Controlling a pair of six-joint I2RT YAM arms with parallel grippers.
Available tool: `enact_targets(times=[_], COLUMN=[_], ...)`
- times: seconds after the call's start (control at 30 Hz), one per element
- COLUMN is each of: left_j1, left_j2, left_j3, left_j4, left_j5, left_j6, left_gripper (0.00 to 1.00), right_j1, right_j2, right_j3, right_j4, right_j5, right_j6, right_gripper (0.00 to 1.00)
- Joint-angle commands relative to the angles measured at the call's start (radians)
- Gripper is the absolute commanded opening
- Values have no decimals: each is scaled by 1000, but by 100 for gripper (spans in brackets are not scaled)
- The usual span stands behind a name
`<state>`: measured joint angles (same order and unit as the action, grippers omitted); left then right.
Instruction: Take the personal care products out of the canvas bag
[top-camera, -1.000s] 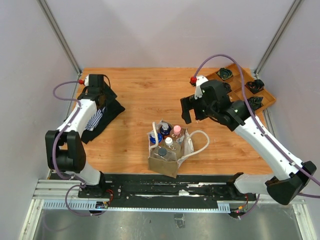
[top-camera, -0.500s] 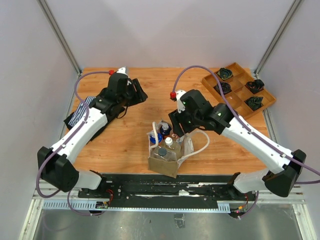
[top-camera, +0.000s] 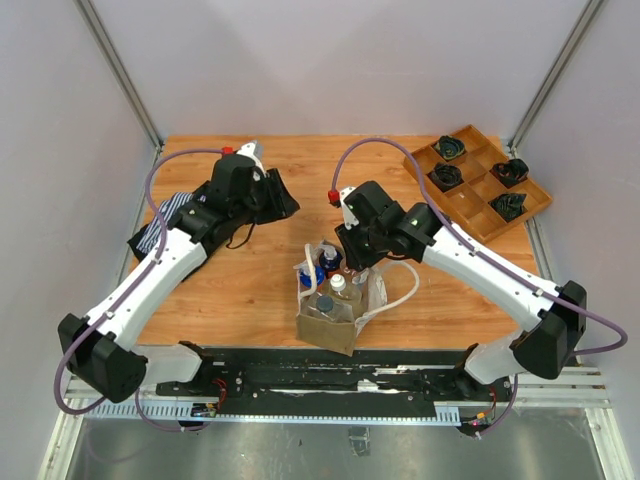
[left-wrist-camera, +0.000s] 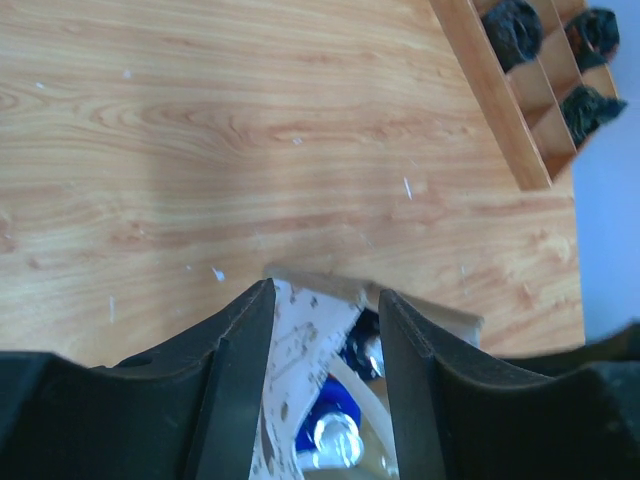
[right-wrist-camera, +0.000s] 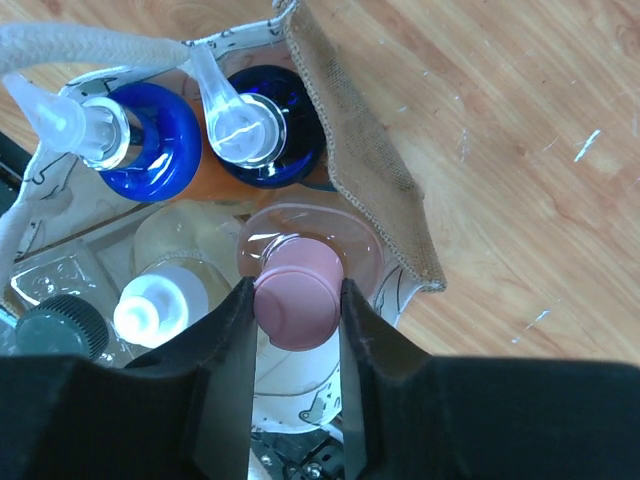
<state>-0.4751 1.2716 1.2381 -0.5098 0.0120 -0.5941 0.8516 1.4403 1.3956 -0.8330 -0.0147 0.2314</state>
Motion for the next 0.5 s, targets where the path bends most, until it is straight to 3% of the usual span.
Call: enact_targets(times=[0.0,0.13,0.37,0.47], left_j1=[-70,-95,-95,-124], left_j2=[-63,-96,-83,-65], left_j3=[-2,-6,-24,23], left_j4=[-80,-111,-81,-126], left_j5=[-5,-35,-24,-119], left_j6=[-4,-1,1,10], left_gripper=[51,51,49,47], right_j1=[18,18,18,18], right_j2=[-4,-44,-125,-119], right_j3=[26,69,249,381], right_j4=[-13,-16,-6,-21], right_j5=[24,31,74,158], right_j6=[-1,-8,-45,-69], right_gripper=[10,3,1,1])
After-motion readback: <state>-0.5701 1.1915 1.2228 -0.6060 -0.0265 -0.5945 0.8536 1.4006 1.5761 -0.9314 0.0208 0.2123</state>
